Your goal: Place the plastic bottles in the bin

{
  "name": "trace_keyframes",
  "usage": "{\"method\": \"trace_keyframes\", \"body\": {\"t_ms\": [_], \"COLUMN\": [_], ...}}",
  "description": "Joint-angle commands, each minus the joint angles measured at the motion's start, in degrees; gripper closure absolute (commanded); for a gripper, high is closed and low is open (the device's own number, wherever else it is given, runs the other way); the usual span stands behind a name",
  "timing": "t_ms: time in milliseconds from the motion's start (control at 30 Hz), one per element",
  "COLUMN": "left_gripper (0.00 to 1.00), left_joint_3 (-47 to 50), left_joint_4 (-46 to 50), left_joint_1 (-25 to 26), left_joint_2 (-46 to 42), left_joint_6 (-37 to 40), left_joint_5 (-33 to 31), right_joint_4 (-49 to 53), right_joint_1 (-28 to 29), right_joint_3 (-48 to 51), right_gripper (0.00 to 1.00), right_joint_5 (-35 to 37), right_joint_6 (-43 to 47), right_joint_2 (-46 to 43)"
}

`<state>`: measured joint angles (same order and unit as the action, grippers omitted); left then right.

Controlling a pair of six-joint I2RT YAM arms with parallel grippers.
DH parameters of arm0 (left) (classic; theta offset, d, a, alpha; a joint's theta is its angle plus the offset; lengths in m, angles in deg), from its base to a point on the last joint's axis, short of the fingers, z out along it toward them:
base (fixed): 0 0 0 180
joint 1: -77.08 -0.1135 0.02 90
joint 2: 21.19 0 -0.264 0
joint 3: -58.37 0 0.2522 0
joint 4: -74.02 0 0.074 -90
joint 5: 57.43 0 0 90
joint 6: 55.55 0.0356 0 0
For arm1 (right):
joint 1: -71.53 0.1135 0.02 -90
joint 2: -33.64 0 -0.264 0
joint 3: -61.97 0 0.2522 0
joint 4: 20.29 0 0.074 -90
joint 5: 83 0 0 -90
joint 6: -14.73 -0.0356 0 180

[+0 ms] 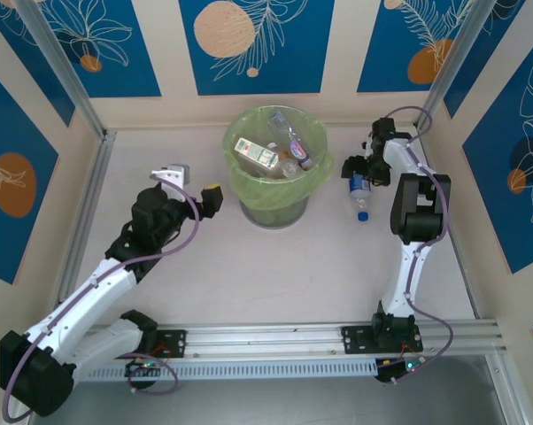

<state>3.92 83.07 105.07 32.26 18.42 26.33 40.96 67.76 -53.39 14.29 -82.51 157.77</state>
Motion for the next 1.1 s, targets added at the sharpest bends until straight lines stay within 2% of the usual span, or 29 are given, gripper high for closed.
{"method": "trace_keyframes", "body": {"t_ms": [0, 233, 500, 600, 767, 1067], "left_gripper": [0.0, 0.0, 0.0, 0.0, 0.0, 0.0], "left_joint_3": [0.6, 0.3, -0.5, -0.5, -0.5, -1.1], "left_joint_4": [-2.1, -2.1, -1.1, -0.7, -0.4, -0.3], "left_joint_1": [-0.1, -0.3, -0.4, -0.5, -0.5, -0.7], "left_joint_2": [-0.5, 0.6, 1.5, 1.5, 1.6, 3.0], "left_joint_6": [0.1, 0.0, 0.0, 0.1, 0.1, -0.9], "left_joint_5": [-1.2, -1.9, -3.0, -3.5, -3.9, -4.2], "right_joint_4": [5.1, 8.3, 9.3, 8.9, 7.7, 4.5], "right_joint_1": [0.3, 0.8, 2.2, 2.1, 2.1, 2.0], "right_joint_3": [-3.6, -8.2, -9.7, -9.6, -8.5, -3.3], "right_gripper": [0.08, 0.12, 0.28, 0.37, 0.43, 0.46], "right_joint_5": [-0.3, 1.4, 2.7, 2.6, 2.3, 0.9], "right_joint_6": [2.6, 1.9, 1.5, 0.9, 0.6, -0.7], "right_joint_2": [2.5, 6.4, 9.0, 8.8, 6.6, -1.1]}}
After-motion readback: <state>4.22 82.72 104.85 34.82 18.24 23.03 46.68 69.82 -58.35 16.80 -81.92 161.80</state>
